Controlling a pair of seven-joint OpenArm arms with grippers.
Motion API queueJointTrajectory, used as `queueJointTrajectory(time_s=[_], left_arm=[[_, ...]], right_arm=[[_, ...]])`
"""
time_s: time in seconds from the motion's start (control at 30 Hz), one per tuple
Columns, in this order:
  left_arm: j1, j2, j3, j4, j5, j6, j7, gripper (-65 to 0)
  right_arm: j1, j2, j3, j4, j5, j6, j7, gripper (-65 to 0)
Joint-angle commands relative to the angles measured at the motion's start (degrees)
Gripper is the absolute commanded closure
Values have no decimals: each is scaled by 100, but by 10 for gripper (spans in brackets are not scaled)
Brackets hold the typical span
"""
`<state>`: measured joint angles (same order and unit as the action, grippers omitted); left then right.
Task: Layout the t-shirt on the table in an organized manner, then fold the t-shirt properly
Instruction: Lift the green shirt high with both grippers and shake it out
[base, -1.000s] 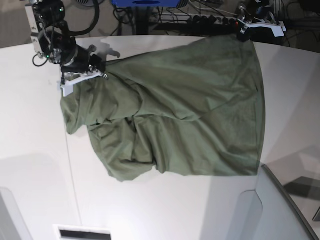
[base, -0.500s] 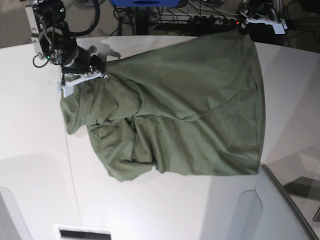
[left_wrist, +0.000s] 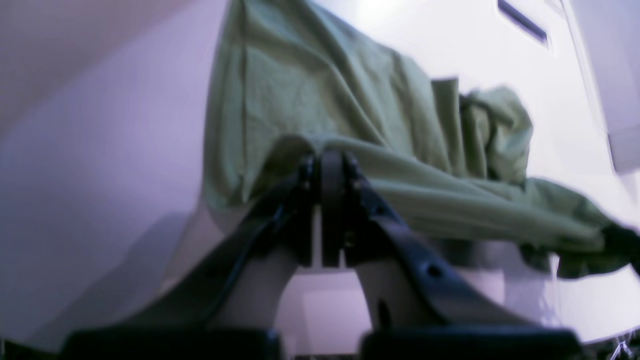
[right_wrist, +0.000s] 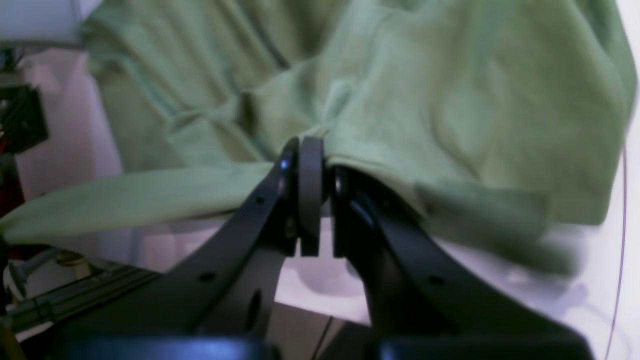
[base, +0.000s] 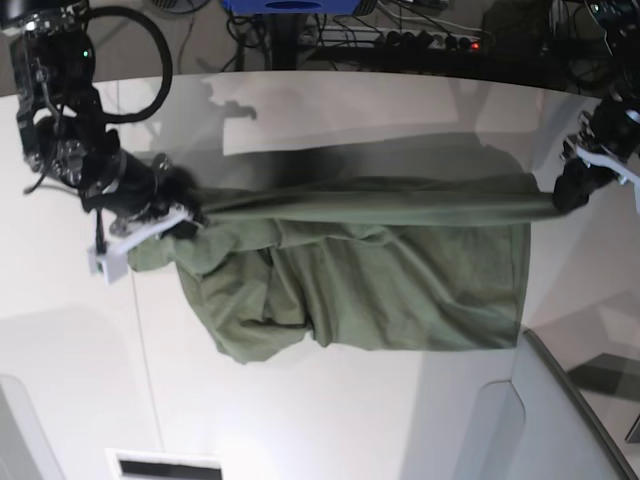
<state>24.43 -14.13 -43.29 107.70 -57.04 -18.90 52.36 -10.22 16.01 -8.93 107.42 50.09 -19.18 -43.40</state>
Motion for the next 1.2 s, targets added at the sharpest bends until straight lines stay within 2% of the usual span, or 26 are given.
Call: queueJointTrajectory(time_s=[0.0, 0.27, 0.37, 0.47, 0.57, 0.73, 0.8, 0.9, 1.0, 1.17], left_arm=[[-214, -112, -168, 109, -68, -14, -62, 0], [-1955, -341, -449, 118, -68, 4, 940, 0], [-2605, -394, -476, 118, -59, 4, 1169, 0], [-3115, -657, -432, 118, -59, 4, 1230, 0], [-3555, -719, -458, 118, -59, 4, 1239, 0], [-4144, -648, -476, 118, -68, 13, 1239, 0], [-4390, -481, -476, 118, -68, 21, 1239, 0], [-4768, -262, -458, 109, -68, 285, 1239, 0], [-5199, -183, -379, 83, -15, 312, 1239, 0], [-6051, -218, 386, 74, 591, 312, 1248, 0]], right_arm=[[200, 47, 71, 225, 33, 67, 19, 0], [1475, 47, 80, 612, 60, 67, -781, 0], [1879, 47, 80, 612, 42, 67, -843, 0], [2187, 65, 80, 612, 24, 67, -808, 0], [2468, 206, 88, 612, 24, 67, -790, 0], [2960, 118, 607, 621, 60, 59, -781, 0], [3171, 109, 809, 621, 60, 59, -781, 0], [3417, 109, 1055, 621, 60, 59, -781, 0], [3664, 100, 1126, 621, 68, 59, -781, 0], [4121, 109, 1126, 621, 42, 59, -781, 0]])
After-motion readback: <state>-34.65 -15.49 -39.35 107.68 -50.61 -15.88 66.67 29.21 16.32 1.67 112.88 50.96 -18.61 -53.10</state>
